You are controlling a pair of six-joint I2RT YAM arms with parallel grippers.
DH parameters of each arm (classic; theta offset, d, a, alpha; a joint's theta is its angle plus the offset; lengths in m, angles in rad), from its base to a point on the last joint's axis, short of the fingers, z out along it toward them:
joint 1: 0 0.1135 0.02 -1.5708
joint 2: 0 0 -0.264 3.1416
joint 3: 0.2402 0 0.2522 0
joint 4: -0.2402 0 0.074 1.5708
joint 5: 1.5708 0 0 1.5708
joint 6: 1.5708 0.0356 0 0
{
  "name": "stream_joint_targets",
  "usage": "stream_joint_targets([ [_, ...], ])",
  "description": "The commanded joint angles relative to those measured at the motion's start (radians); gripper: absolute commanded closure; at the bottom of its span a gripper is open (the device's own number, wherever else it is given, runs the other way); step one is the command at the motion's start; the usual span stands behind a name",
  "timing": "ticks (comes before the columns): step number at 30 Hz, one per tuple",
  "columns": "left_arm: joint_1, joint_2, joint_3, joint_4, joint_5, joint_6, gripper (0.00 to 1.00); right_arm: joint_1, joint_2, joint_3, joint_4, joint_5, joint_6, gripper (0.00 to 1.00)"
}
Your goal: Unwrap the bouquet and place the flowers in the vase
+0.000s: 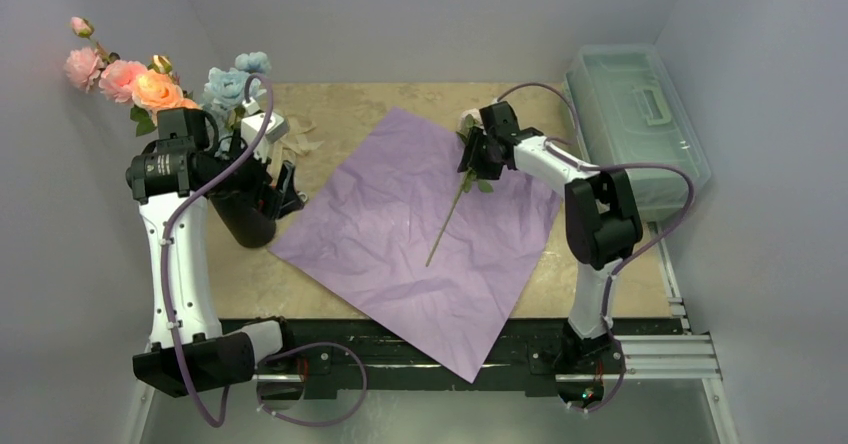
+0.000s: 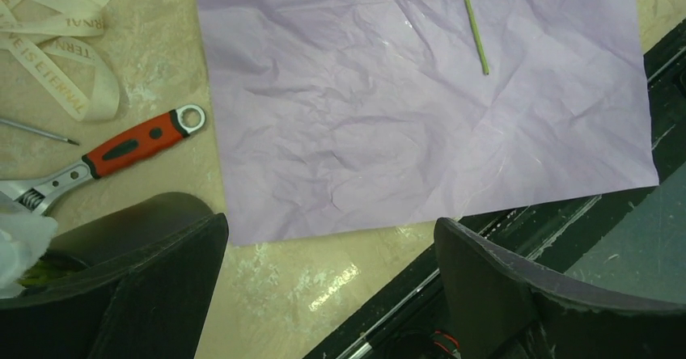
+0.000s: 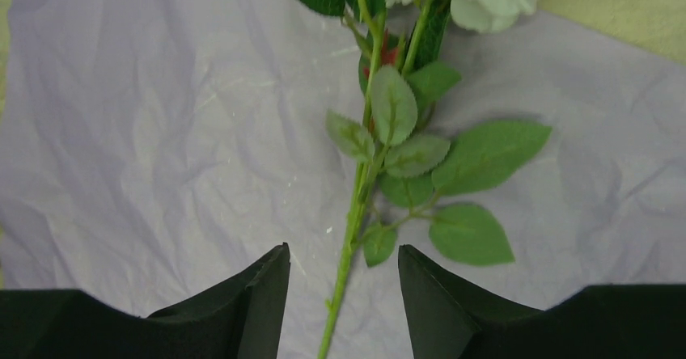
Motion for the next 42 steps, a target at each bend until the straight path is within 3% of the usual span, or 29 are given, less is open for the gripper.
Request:
stream_joint_targets([
  [1,-0.009,0.008,0.021,0.081,0.05,0.002,0.0,-0.009,0.065,0.114,-0.005,0.051,0.009,0.45],
  [14,-0.016,0.034,0.048,0.174,0.028,-0.067,0.0,-0.008,0.219,0.187,-0.017,0.146,0.015,0.56],
  [21,-0.018,0.073,0.075,0.217,0.056,-0.119,0.0,-0.008,0.185,0.206,-0.019,0.076,-0.002,1.0],
  [24,-0.018,0.11,0.085,0.221,0.089,-0.157,0.02,-0.01,0.112,0.189,-0.006,0.019,-0.009,1.0],
  [29,-0.027,0.135,0.064,0.237,0.175,-0.196,0.03,-0.009,-0.03,0.111,0.155,-0.141,-0.022,1.0],
  [35,-0.032,0.173,0.114,0.237,0.257,-0.229,0.0,-0.008,-0.127,0.115,0.258,-0.277,-0.05,1.0],
  [42,-0.032,0.219,0.168,0.27,0.457,-0.354,0.0,0.027,-0.256,0.029,0.493,-0.481,0.054,1.0],
])
